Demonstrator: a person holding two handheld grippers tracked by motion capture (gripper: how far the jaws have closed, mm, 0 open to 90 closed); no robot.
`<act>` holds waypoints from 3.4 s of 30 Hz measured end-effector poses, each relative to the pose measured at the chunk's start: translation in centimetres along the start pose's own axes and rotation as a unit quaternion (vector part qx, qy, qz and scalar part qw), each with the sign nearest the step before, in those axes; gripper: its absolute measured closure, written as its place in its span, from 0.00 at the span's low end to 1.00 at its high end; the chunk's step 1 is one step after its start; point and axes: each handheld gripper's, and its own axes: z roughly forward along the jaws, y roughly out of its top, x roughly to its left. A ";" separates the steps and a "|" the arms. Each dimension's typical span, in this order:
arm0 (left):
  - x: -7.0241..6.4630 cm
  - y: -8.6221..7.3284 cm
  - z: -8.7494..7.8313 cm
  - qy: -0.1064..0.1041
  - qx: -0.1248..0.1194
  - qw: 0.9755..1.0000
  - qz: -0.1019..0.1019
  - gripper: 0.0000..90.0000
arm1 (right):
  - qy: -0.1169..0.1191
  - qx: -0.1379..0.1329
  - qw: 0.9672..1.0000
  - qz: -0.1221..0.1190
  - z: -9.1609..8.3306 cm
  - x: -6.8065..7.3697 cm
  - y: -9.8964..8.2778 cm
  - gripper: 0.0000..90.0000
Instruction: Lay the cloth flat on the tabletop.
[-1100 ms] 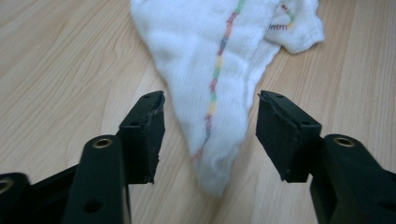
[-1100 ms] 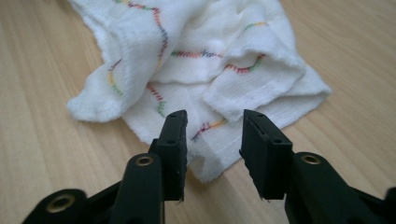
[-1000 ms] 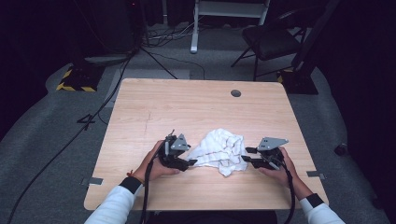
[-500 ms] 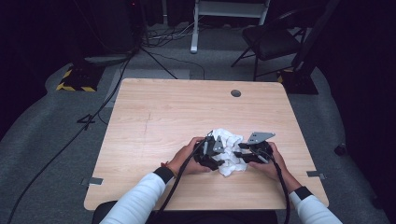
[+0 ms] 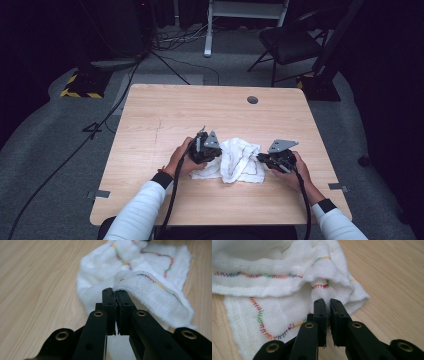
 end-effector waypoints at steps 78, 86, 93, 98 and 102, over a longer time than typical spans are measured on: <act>-3.7 -2.6 1.7 -0.089 0.035 0.994 0.049 0.93 | -0.003 0.003 1.000 -0.011 -0.6 -0.1 -0.5 0.94; -3.0 -2.0 -0.7 -0.080 -0.019 0.996 0.040 0.96 | -0.015 -0.011 1.000 -0.008 -1.3 -0.4 -0.4 0.95; -1.8 -1.2 -3.5 -0.050 -0.077 0.995 0.026 0.97 | -0.026 -0.034 0.999 0.003 -2.5 -0.9 0.2 0.96; 0.3 -0.9 -5.0 -0.034 -0.115 0.993 -0.012 0.97 | -0.041 -0.048 0.998 0.005 -3.3 -1.6 1.0 0.96; 2.0 -0.6 -5.2 -0.014 -0.123 0.992 -0.029 0.97 | -0.054 -0.059 0.997 0.008 -3.7 -2.4 1.9 0.97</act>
